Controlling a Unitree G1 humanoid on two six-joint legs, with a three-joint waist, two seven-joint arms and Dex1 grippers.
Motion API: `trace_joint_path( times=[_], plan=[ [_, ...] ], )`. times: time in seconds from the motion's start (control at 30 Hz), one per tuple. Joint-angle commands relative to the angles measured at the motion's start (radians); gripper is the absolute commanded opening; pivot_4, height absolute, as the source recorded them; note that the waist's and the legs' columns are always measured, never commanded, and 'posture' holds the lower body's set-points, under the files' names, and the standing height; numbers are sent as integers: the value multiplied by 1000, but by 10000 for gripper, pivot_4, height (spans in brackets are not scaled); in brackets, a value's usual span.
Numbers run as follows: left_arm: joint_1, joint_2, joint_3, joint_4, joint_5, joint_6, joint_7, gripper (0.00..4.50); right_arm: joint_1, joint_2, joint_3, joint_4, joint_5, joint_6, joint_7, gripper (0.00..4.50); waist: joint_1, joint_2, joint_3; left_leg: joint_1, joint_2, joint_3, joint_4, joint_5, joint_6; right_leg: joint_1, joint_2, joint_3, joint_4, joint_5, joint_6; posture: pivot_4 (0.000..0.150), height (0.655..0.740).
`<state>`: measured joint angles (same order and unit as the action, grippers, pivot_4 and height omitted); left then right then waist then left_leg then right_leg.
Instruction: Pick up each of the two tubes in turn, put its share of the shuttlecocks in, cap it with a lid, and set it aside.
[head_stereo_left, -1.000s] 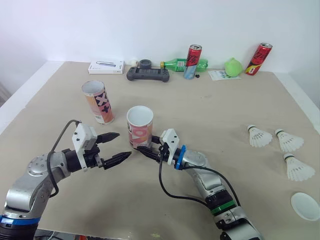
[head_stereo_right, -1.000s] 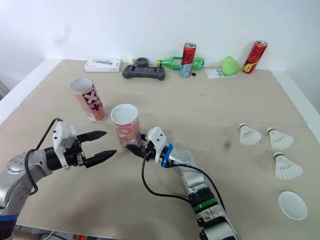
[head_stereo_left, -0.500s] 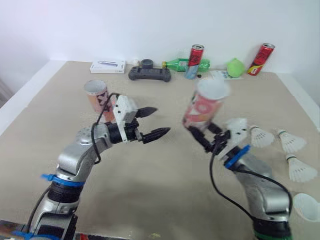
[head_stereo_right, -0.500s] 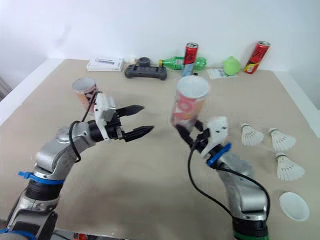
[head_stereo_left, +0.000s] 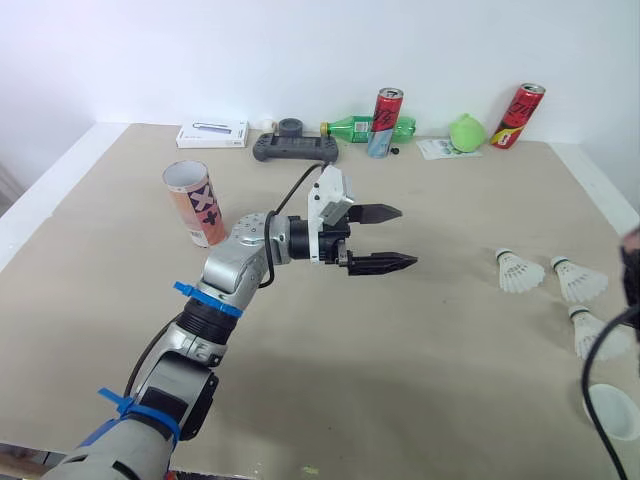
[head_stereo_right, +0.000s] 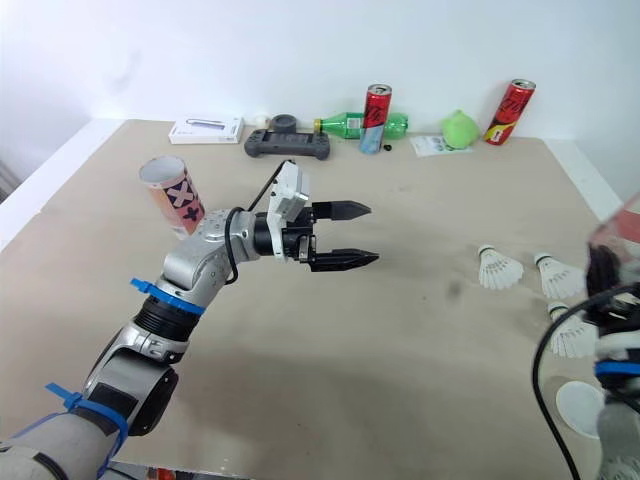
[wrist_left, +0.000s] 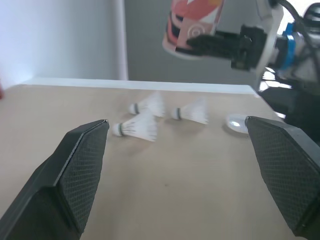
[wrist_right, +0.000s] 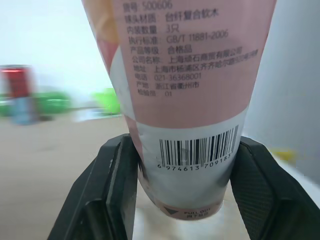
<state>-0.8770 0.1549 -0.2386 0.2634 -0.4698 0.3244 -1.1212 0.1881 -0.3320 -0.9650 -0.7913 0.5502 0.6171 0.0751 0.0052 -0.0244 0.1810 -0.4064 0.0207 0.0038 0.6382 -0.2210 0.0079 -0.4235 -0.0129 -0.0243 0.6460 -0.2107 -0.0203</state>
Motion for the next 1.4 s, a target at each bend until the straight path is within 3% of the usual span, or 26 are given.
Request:
trace_joint_path(
  times=[0.03, 0.27, 0.77, 0.97, 1.0, 1.1, 1.4],
  plan=[
    [-41, -16, 11, 1, 1, -25, -41, 45000, 49, 8, -117, -11, 23, -28, -41, 24881, 1, 0, 0, 0, 0, 0, 0, 0, 0, 0, 0, 0, 0, 0, 0, 1500, 7395],
    [-15, -30, -15, -38, 8, -22, -100, 45000, 137, 46, -166, 222, -3, -132, -35, 24881, -2, 1, 0, 0, -2, 2, 0, 0, 0, 0, -1, 1, -1, -1, -2, 1500, 7395],
    [9, -16, -8, -60, 44, -35, -86, 45000, 11, -42, -58, 759, -61, -377, 24, 24881, -4, 5, -2, 0, -6, 3, 0, 0, 3, 0, 2, 15, -1, -2, -3, 1500, 7395],
    [9, -13, -9, -58, 63, -48, -82, 45000, -13, -53, -17, 866, -84, -455, 24, 24881, -4, 6, -3, 0, -6, 3, 0, 0, 4, 1, 5, 18, -1, -2, -2, 1500, 7395],
    [11, -12, -8, -60, 63, -48, -82, 45000, -10, -51, -14, 863, -85, -464, 22, 33308, -4, 6, -3, 0, -6, 3, 0, 0, 4, 1, 5, 18, -1, -2, -1, 1500, 7395],
    [15, -10, -7, -62, 64, -48, -84, 45000, 2, -47, -8, 852, -80, -474, 22, 44718, -4, 6, -3, 0, -6, 3, 0, 0, 4, 1, 6, 19, -1, 0, 1, 1500, 7395],
    [20, -15, -5, -43, 73, -62, -83, 45000, 99, -16, -8, 695, -31, -456, 15, 44718, -4, 7, -3, 0, -6, 2, 0, 0, 4, 1, 7, 20, -1, 0, 1, 1500, 7395]
  ],
)
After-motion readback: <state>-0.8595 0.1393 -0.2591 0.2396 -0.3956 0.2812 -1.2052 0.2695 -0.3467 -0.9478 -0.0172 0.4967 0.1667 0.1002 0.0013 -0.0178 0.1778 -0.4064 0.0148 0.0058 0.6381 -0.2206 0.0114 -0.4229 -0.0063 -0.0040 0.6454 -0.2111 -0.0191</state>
